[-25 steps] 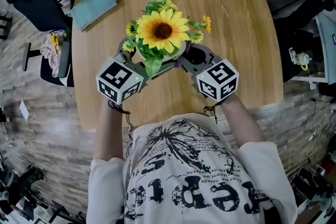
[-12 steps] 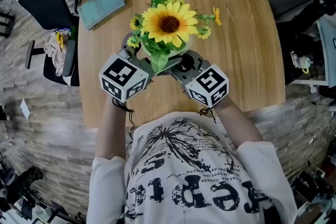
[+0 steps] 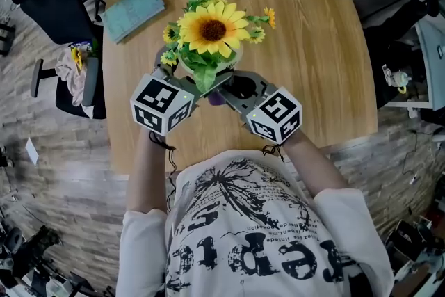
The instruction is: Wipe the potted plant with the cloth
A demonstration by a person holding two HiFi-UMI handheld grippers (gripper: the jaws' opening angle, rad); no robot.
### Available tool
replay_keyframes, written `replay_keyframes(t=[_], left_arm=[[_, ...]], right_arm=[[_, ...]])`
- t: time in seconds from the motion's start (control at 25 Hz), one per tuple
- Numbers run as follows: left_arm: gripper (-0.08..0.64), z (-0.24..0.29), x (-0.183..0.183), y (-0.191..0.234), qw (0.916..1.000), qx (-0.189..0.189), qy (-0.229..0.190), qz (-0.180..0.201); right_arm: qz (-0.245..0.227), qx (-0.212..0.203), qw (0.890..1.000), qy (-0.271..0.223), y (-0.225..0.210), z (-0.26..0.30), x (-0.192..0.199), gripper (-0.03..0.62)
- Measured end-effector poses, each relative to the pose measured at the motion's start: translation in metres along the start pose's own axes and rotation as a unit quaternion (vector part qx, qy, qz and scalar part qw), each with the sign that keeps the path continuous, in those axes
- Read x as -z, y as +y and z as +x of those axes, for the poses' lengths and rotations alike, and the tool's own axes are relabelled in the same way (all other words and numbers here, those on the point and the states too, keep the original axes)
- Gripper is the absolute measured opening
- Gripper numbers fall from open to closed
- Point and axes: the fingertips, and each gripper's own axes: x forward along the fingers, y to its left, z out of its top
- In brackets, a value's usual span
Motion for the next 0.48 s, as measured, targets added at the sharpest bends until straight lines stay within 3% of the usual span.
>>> replay_keyframes(t=[0.48], left_arm=[[0.525, -0.009, 0.029, 0.019, 0.9994, -0.017, 0.029, -0.012]], right_arm=[[0.005, 0.027, 1.000, 0.010, -0.018, 0.001, 0.008, 0.072]])
